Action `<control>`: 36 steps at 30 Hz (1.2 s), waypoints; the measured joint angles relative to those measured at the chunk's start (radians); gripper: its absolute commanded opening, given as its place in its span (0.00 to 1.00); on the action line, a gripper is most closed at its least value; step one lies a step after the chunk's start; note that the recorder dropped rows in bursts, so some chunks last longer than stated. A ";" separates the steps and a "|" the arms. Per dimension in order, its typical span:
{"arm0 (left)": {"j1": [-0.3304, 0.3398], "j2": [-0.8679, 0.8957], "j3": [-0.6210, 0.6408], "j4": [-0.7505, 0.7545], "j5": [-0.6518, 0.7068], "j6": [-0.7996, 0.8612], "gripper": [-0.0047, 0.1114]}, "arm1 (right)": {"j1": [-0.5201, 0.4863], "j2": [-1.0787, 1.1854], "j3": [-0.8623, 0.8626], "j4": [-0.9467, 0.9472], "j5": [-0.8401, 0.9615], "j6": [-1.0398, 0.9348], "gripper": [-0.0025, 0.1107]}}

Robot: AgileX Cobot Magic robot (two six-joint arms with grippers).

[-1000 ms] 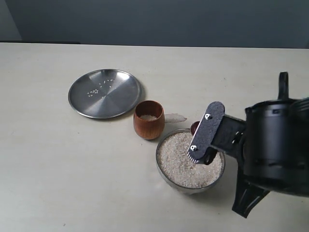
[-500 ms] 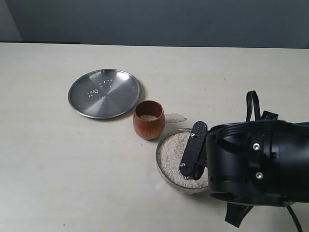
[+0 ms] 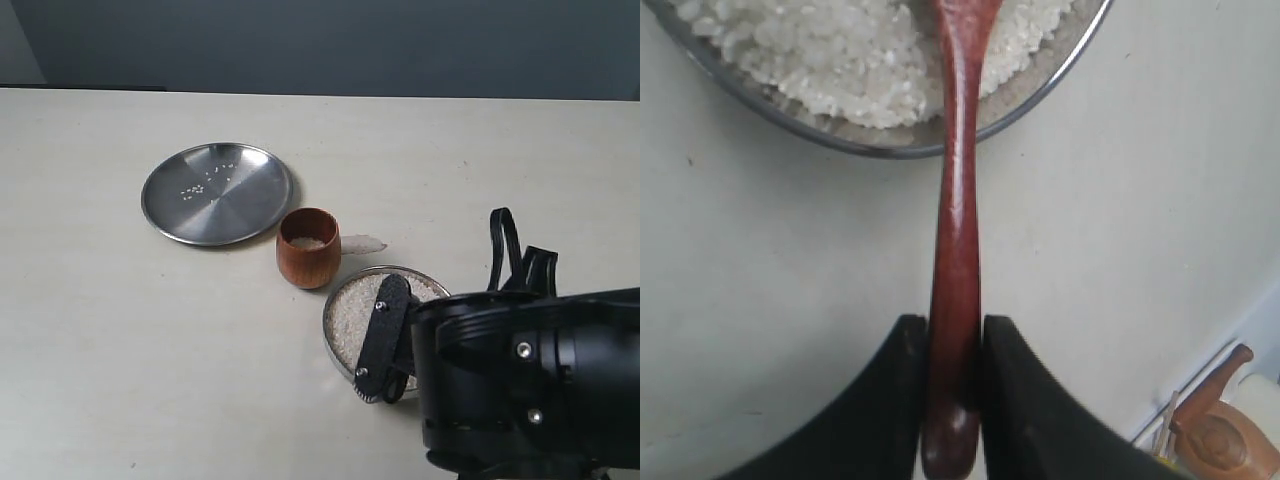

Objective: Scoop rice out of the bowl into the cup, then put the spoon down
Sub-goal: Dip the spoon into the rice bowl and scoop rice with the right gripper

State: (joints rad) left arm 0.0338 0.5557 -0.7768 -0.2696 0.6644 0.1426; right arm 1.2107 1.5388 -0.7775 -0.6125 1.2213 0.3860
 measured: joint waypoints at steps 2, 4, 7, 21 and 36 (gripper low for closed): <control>0.000 0.000 0.000 0.000 0.000 0.000 0.04 | 0.004 0.000 0.000 0.000 0.000 0.017 0.02; 0.000 0.000 0.000 0.000 0.000 0.000 0.04 | 0.004 0.000 0.000 -0.002 0.000 0.034 0.02; 0.000 0.000 0.000 0.000 0.000 0.000 0.04 | 0.004 0.000 0.000 0.000 0.000 0.058 0.02; 0.000 0.000 0.000 0.000 0.000 0.000 0.04 | 0.004 -0.002 0.000 0.077 -0.064 0.176 0.02; 0.000 0.000 0.000 0.000 0.000 0.000 0.04 | 0.004 -0.123 0.002 0.127 -0.070 0.252 0.02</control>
State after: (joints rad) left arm 0.0338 0.5557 -0.7768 -0.2696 0.6644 0.1426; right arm 1.2146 1.4162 -0.7760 -0.4858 1.1511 0.6377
